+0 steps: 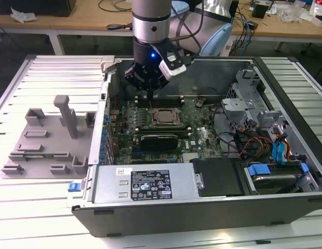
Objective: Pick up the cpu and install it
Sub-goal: 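Install the first cpu locking lever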
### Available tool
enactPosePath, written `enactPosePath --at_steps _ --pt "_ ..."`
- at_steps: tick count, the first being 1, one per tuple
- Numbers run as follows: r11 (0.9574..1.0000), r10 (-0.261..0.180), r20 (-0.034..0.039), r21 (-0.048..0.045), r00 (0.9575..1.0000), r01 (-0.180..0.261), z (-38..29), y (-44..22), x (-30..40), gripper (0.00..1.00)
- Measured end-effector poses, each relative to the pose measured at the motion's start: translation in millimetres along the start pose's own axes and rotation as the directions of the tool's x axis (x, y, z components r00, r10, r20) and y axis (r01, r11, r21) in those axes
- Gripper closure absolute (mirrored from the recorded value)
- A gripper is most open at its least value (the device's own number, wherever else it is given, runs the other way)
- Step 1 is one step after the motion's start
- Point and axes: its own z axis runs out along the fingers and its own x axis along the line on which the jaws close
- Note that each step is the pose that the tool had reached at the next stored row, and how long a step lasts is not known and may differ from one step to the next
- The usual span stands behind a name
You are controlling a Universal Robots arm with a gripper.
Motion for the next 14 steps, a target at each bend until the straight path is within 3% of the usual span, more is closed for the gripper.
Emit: enactPosePath --at_steps 5,11,14 --pt "1.0 0.0 0.0 0.0 1.0 0.0 0.0 1.3 5.6 0.89" --pt "1.0 0.0 0.0006 -0.002 1.0 0.0 0.4 1.5 6.7 0.89" --pt "1.0 0.0 0.0017 -0.0042 1.0 0.0 3.0 1.9 11.7 0.89"
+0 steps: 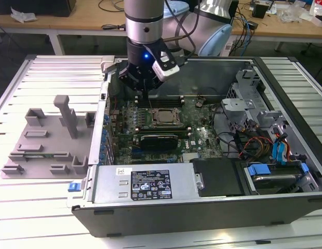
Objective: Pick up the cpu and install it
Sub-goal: 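Install the first cpu locking lever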
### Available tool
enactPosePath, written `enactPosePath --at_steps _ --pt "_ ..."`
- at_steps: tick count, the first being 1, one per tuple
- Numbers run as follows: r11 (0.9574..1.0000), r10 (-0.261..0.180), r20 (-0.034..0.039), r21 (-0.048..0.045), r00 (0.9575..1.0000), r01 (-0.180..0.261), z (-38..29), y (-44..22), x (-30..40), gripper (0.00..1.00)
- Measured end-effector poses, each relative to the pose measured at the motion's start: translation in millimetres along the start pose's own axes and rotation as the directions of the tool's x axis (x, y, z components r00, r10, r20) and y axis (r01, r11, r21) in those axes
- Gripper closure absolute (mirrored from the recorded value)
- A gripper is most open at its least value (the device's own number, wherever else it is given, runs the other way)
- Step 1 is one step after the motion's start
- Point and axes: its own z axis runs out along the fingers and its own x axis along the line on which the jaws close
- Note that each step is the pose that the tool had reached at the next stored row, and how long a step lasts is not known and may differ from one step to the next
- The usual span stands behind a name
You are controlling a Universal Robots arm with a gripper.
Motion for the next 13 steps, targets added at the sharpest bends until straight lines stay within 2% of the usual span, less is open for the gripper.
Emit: enactPosePath --at_steps 7,13 --pt "1.0 0.0 0.0013 -0.0066 1.0 0.0 5.4 0.5 6.7 0.89" --pt "1.0 0.0 0.0012 -0.0068 1.0 0.0 6.5 0.6 7.3 0.89"
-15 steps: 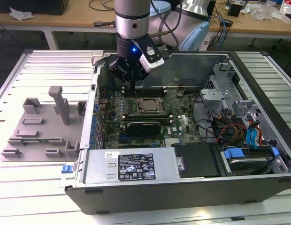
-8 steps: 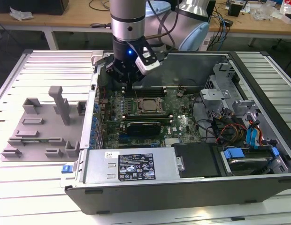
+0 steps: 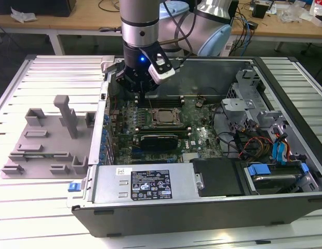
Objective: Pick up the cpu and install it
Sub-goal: 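Install the first cpu locking lever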
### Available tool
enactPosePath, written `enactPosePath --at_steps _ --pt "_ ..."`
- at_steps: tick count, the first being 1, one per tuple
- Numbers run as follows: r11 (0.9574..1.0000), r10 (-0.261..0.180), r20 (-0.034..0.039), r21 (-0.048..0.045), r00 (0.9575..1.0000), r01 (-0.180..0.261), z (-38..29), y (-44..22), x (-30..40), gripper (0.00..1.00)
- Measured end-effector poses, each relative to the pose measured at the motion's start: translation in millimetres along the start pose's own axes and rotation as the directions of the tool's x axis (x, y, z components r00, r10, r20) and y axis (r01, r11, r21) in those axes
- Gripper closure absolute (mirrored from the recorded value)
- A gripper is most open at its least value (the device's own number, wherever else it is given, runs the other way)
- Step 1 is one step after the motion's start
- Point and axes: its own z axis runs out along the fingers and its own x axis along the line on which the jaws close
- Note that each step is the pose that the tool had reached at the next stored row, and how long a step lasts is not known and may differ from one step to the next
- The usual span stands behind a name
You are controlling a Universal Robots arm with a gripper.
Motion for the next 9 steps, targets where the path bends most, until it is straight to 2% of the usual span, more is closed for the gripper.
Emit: enactPosePath --at_steps 6,8,9 --pt "1.0 0.0 0.0003 -0.0013 1.0 0.0 1.5 0.1 1.1 0.89" --pt "1.0 0.0 0.0014 -0.0078 1.0 0.0 2.8 0.1 1.8 0.89" --pt "0.9998 0.0 0.0031 -0.0178 1.0 0.0 3.1 0.1 1.8 0.89"
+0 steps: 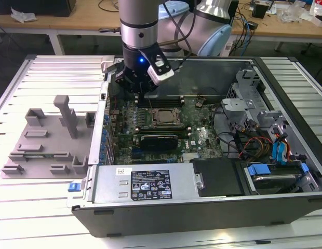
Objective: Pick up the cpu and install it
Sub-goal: 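Install the first cpu locking lever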
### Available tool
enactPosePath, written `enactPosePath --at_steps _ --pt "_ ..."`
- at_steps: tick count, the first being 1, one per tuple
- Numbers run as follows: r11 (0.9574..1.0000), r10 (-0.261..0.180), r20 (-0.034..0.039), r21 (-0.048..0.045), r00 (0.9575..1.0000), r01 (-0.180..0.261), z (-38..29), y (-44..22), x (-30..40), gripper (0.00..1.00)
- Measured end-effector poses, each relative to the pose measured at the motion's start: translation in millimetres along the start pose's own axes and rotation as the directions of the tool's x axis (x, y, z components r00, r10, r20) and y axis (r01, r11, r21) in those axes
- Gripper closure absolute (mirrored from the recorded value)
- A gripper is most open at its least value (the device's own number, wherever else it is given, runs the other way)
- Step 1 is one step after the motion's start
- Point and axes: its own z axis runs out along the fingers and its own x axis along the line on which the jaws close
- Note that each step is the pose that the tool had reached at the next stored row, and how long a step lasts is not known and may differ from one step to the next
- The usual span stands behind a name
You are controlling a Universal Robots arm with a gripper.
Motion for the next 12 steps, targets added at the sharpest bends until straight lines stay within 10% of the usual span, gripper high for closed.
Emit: enactPosePath --at_steps 5,9,12 --pt "0.998 0.001 0.0105 -0.063 0.9999 0.0 0.7 0.0 0.0 0.89" --pt "0.9977 0.001 0.0111 -0.0684 0.9999 0.0 0.6 -0.1 0.0 0.89" --pt "0.996 0.001 0.0154 -0.0898 0.9999 0.0 0.6 0.0 0.0 0.89"
